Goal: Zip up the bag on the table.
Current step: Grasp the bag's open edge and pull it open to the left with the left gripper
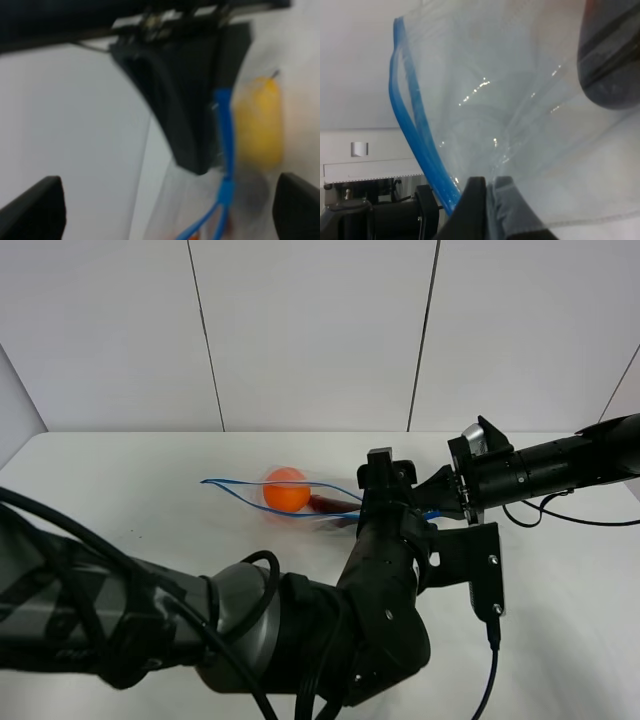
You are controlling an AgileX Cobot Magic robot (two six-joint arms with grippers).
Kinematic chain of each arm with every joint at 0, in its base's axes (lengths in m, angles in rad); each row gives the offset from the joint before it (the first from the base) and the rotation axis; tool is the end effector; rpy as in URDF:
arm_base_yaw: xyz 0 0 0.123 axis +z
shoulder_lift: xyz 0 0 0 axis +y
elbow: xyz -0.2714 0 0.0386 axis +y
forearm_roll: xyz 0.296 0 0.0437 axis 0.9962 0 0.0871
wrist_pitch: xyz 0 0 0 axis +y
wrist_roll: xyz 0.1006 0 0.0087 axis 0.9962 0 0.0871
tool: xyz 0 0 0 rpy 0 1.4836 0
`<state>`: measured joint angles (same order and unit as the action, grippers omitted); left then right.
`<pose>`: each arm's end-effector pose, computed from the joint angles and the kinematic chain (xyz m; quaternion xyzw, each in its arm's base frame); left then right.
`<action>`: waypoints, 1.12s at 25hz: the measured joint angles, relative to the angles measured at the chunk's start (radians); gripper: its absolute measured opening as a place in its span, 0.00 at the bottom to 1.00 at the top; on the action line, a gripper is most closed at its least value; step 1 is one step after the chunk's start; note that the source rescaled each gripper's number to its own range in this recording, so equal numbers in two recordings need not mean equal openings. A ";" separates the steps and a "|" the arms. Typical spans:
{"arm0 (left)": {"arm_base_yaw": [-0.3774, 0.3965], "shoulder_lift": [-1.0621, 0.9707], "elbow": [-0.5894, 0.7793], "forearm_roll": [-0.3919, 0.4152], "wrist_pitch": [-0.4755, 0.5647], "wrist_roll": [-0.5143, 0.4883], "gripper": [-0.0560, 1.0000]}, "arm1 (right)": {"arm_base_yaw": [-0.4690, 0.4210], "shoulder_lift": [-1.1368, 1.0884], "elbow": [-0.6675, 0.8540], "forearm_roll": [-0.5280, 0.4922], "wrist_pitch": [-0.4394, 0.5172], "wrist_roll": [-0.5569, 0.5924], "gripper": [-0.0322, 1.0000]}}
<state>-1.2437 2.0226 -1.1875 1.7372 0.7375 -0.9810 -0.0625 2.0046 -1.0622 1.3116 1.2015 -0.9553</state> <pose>0.2070 -0.4014 0.1177 0.6225 0.5687 0.2129 0.4938 0.3691 0.0681 0.0960 -0.0160 0.8452 0.5287 0.0766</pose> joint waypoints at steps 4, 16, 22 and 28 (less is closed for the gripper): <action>0.011 0.002 0.000 0.000 -0.001 0.001 0.82 | 0.000 0.000 0.000 0.000 0.000 0.000 0.03; 0.011 0.004 0.000 0.000 -0.044 0.001 0.68 | 0.000 0.000 0.000 0.000 0.000 0.000 0.03; 0.011 0.004 0.000 0.000 -0.077 0.001 0.46 | 0.000 0.000 0.000 0.000 0.000 0.000 0.03; 0.011 0.004 0.000 0.000 -0.121 0.001 0.37 | 0.000 0.000 0.000 0.000 0.000 0.000 0.03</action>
<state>-1.2330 2.0267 -1.1875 1.7372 0.6163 -0.9801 -0.0625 2.0046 -1.0622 1.3116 1.2015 -0.9553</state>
